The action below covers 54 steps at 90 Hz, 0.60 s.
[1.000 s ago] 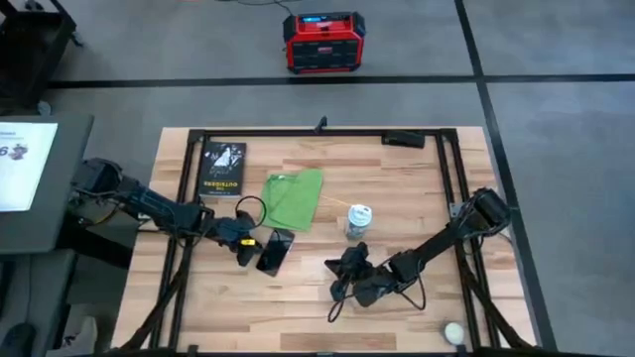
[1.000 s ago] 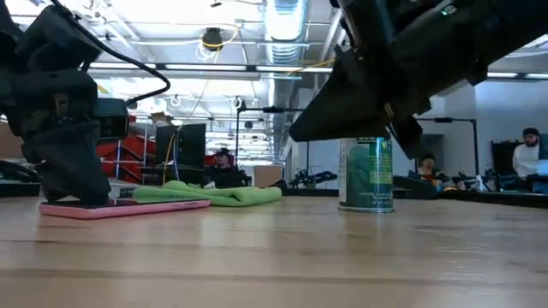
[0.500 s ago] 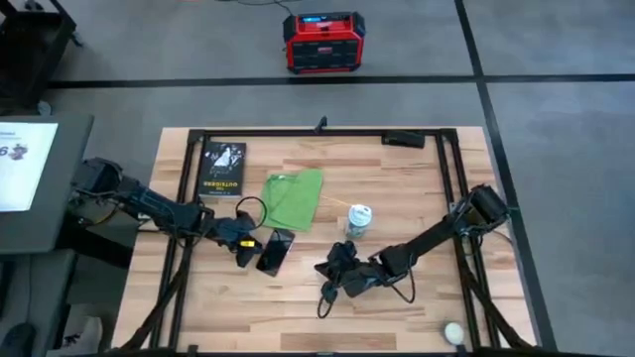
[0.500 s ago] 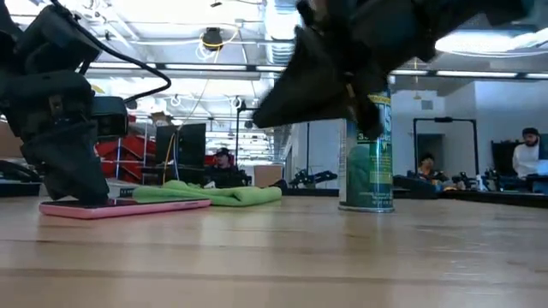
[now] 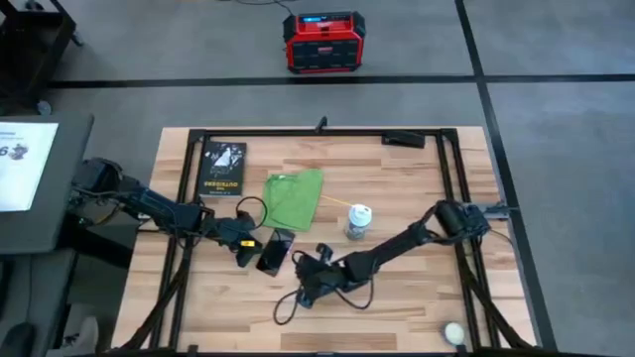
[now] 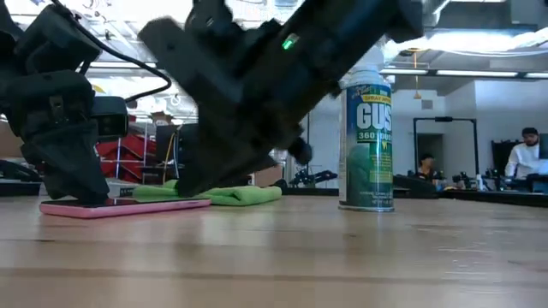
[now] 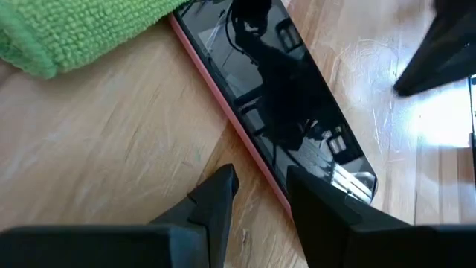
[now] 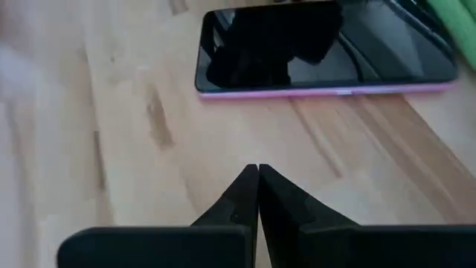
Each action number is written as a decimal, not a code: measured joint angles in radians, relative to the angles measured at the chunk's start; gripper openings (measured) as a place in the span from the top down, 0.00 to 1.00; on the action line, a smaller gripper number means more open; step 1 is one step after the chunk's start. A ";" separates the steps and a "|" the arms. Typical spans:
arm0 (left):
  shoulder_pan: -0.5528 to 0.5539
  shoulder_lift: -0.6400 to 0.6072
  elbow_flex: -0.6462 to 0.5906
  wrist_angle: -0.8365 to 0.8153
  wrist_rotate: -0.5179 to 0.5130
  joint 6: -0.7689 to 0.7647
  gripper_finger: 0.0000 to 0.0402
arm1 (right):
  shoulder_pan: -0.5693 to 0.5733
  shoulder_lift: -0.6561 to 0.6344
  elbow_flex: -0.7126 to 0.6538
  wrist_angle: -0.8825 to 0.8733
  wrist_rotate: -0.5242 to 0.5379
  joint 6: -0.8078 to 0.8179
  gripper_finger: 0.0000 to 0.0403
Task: Apply microfiber cloth
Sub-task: Spray the pink cellphone using the spray bottle
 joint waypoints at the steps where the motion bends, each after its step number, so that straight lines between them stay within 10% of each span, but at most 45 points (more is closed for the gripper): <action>1: 0.000 0.000 0.000 0.000 0.000 0.000 0.72 | -0.003 0.005 0.005 0.000 0.000 -0.002 1.00; 54: -0.001 0.000 0.000 -0.003 0.012 0.016 0.73 | -0.083 0.054 0.042 0.001 0.000 -0.102 1.00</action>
